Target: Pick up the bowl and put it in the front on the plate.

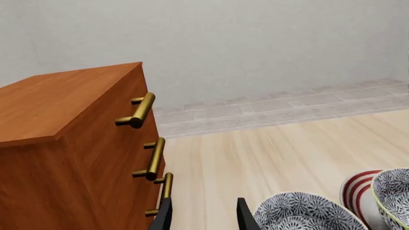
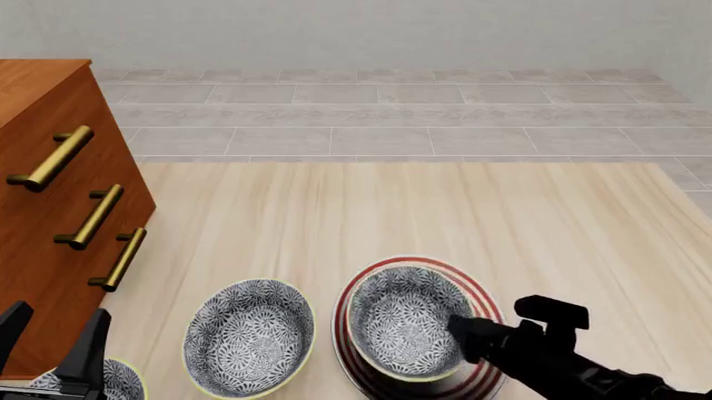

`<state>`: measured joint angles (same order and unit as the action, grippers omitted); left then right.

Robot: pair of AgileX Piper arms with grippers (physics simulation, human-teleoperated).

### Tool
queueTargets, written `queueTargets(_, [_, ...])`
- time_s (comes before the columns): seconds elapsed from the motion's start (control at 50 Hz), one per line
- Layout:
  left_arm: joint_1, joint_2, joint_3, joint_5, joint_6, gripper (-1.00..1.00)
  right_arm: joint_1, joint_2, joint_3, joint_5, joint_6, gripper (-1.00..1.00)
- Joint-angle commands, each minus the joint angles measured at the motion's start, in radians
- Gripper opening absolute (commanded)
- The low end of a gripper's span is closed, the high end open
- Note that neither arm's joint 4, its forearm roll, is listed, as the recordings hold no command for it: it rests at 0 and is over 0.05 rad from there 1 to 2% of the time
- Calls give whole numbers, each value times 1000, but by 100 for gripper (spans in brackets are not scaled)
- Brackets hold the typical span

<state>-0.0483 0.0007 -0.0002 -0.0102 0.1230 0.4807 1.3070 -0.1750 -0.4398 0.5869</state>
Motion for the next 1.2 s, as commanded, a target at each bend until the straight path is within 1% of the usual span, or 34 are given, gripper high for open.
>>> queueTargets(0.02, [-1, 0, 0, -1, 0, 100, -4, 33, 9, -24, 2, 100])
queueTargets(0.08, [0, 0, 0, -2, -1, 100, -11, 37, 3, -19, -5, 100])
queueTargets(0.26, [0, 0, 0, -2, 0, 100, -6, 27, 1, -8, -5, 100])
queueTargets(0.34, [0, 0, 0, -2, 0, 100, -6, 34, 5, -19, -9, 100])
queueTargets(0.42, [1, 0, 0, -2, -1, 100, -10, 5, -5, 10, -10, 100])
queueTargets(0.54, [1, 0, 0, -3, 0, 100, -26, -86, -41, 104, -26, 100])
queueTargets(0.56, [1, 0, 0, -3, 0, 100, -26, -87, -41, 105, -26, 100])
queueTargets(0.64, [1, 0, 0, -3, -1, 100, -35, -164, -89, 203, -50, 100])
queueTargets(0.74, [0, 0, 0, -3, 1, 100, -47, -234, -136, 291, -66, 100])
queueTargets(0.76, [0, 0, 0, -3, 1, 100, -47, -235, -136, 291, -66, 100])
queueTargets(0.88, [0, 0, 0, -3, -1, 100, -59, -309, -187, 385, -78, 100])
queueTargets(0.92, [-1, 0, 0, -3, 0, 100, -43, -353, -190, 405, -63, 100])
queueTargets(0.94, [-1, 0, 0, -3, -1, 100, -51, -369, -206, 424, -75, 100])
queueTargets(1.06, [1, 0, 0, -3, 3, 100, -43, -417, -250, 487, -81, 100])
queueTargets(1.1, [2, 0, 0, -3, 8, 100, -41, -434, -272, 513, -106, 100])
queueTargets(1.12, [1, 0, 0, -3, 8, 100, -40, -446, -284, 529, -103, 100])
queueTargets(1.16, [1, 0, 0, -4, 15, 100, -41, -460, -311, 558, -115, 100])
queueTargets(1.2, [1, 0, 0, -4, 15, 100, -40, -466, -318, 567, -114, 100])
